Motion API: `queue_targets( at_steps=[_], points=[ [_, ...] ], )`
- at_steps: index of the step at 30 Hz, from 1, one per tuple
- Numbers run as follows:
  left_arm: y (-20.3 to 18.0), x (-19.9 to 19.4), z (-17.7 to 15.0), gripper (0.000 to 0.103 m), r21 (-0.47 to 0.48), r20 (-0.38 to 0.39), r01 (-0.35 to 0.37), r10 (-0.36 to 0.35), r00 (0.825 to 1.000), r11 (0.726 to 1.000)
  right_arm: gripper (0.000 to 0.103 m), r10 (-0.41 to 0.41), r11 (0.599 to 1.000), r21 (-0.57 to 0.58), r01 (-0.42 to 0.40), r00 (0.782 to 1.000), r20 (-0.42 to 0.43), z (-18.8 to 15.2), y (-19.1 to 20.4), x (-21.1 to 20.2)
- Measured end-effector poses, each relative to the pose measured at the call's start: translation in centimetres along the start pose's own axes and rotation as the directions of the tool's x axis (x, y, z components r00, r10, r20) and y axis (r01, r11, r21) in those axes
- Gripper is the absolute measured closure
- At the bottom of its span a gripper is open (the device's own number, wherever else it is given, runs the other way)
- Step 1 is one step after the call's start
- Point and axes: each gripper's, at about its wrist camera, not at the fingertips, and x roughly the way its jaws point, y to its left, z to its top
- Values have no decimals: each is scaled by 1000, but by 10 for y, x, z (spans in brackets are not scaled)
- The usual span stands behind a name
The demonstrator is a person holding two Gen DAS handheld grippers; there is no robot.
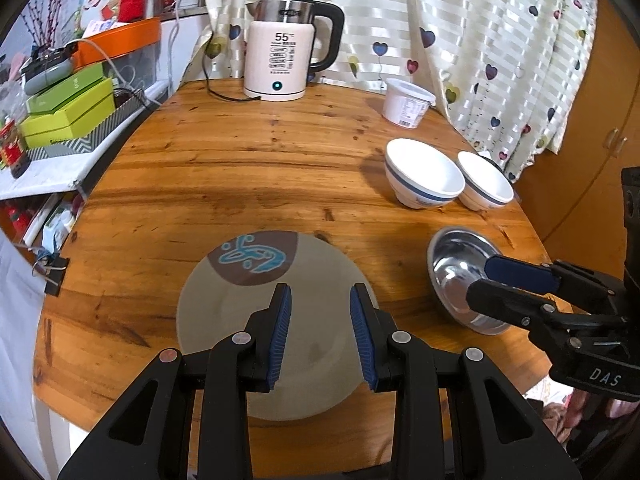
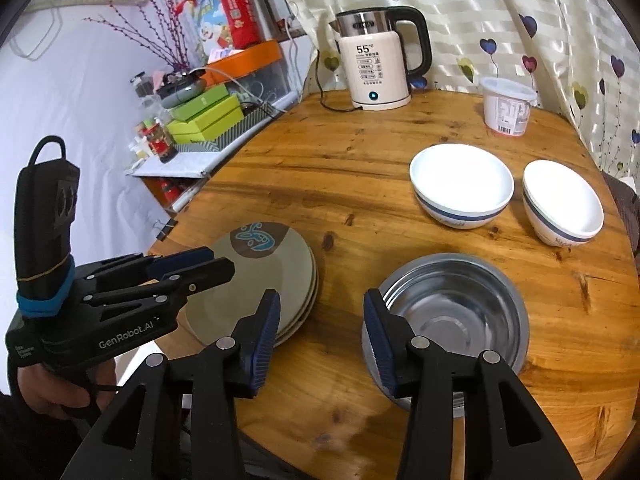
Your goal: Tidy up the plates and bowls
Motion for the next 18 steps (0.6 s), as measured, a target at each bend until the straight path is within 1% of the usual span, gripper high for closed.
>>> queue_targets(
  at_steps=[11,18],
  points=[
    [-16,3,8,71,23,0,11,-11,1000,1000,60,-17,1000,14,18,1000,-11,-3,-13,-7],
    [-26,5,10,71,39,-2,15,-15,1000,999,60,-28,998,48,29,1000,-10,-5,-24,-14]
  ],
)
